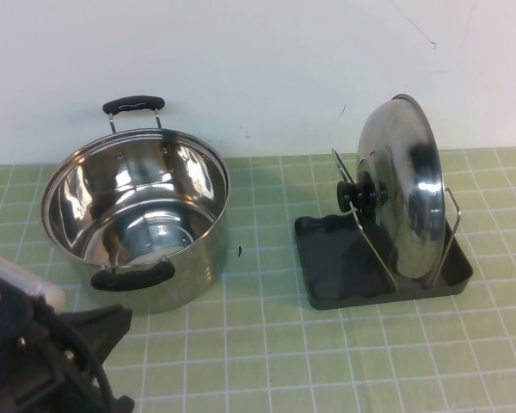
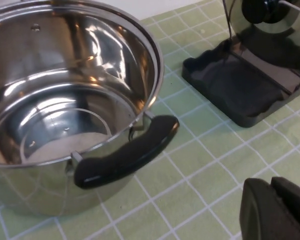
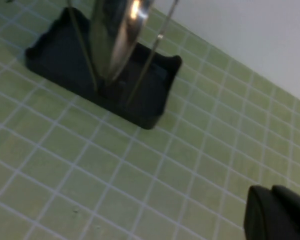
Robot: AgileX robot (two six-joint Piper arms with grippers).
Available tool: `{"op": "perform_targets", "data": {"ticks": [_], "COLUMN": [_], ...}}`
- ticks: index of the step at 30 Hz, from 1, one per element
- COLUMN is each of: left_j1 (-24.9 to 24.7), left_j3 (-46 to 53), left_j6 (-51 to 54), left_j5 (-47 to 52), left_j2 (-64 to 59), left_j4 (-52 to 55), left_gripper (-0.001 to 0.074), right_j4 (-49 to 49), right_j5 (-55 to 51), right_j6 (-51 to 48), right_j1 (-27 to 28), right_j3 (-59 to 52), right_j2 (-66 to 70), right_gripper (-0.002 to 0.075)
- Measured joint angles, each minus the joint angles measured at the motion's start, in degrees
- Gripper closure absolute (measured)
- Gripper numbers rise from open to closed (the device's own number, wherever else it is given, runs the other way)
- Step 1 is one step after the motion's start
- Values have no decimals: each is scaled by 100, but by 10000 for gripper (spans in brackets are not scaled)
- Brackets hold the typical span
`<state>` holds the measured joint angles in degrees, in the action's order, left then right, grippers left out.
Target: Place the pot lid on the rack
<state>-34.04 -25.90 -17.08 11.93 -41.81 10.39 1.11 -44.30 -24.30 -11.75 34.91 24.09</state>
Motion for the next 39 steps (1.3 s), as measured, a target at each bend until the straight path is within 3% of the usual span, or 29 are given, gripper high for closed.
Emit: {"op": "perform_targets", "data": {"ticks": [6,11,39], "left_j1": [0,0,117], "left_j3": [630,830,985], "left_j6": [-178,-276,-280], "left_j5": [-713,-854,-801], "left_j2": [474,1056,1594], "left_j4": [-35,-35,140], "left_gripper": [736,736,736], "right_j4": [-1272,-1632,-1768], "right_j5": [116,289,342], "right_j6": [-1027,-1379,-1314], "right_j1": [0,0,0], "right_j3": [-1017,-1278,-1278], "right_j2": [-1084,-1608,-1639], "right_gripper": [727,727,727]}}
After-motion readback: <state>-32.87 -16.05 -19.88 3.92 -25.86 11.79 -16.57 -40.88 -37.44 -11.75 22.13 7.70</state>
